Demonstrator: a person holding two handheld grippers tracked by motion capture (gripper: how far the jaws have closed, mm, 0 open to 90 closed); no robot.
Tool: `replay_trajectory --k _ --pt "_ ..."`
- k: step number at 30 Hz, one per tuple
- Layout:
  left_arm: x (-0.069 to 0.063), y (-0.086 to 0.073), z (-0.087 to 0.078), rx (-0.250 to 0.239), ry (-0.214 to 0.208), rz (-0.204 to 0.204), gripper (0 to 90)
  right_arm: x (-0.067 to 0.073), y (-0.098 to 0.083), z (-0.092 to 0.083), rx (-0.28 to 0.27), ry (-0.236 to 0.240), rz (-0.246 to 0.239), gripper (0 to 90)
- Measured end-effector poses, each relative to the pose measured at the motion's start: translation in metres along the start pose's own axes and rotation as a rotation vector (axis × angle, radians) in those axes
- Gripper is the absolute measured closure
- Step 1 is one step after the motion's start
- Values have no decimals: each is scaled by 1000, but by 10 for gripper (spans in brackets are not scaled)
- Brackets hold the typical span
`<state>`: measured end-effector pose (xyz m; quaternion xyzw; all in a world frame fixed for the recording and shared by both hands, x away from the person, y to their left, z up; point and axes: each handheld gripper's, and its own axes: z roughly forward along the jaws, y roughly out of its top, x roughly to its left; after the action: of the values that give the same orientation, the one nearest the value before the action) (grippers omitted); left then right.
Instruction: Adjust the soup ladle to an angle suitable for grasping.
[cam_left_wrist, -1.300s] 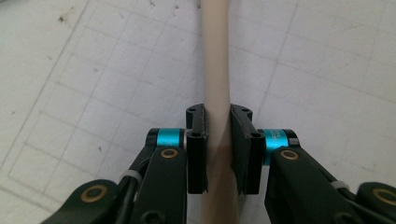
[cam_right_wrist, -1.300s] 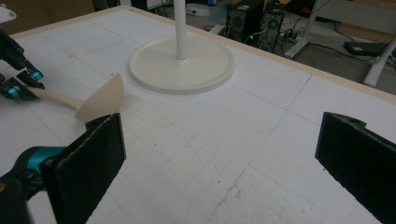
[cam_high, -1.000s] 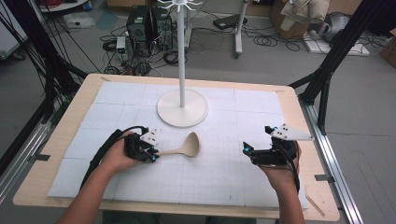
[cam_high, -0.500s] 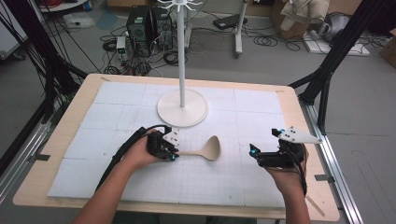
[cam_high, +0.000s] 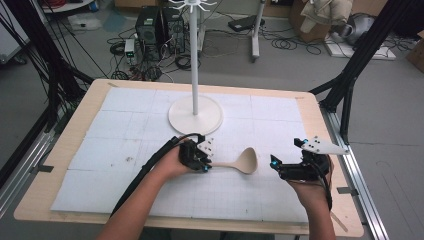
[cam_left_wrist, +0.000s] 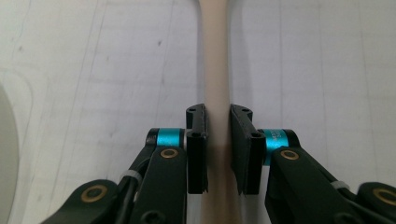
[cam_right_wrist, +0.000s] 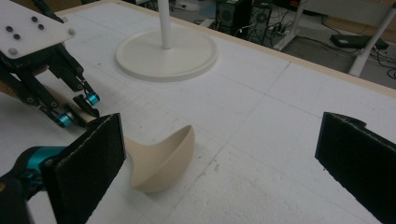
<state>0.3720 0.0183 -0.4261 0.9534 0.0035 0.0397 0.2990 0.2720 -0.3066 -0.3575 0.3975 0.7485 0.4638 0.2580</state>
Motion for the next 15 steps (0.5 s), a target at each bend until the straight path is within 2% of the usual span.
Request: replay_trajectory --k 2,5,8,12,15 --pt "1 4 4 -18 -8 5 770 0 0 0 1 0 -3 5" --pt "0 5 9 -18 -13 13 768 -1 -1 0 2 -1 -2 5" --pt "1 4 8 -34 -22 -16 766 -1 -1 1 7 -1 -4 4" --pt "0 4 8 -29 -11 -49 755 1 0 4 10 3 0 5" --pt "-1 5 3 -56 16 -69 657 2 1 7 15 6 -3 4"
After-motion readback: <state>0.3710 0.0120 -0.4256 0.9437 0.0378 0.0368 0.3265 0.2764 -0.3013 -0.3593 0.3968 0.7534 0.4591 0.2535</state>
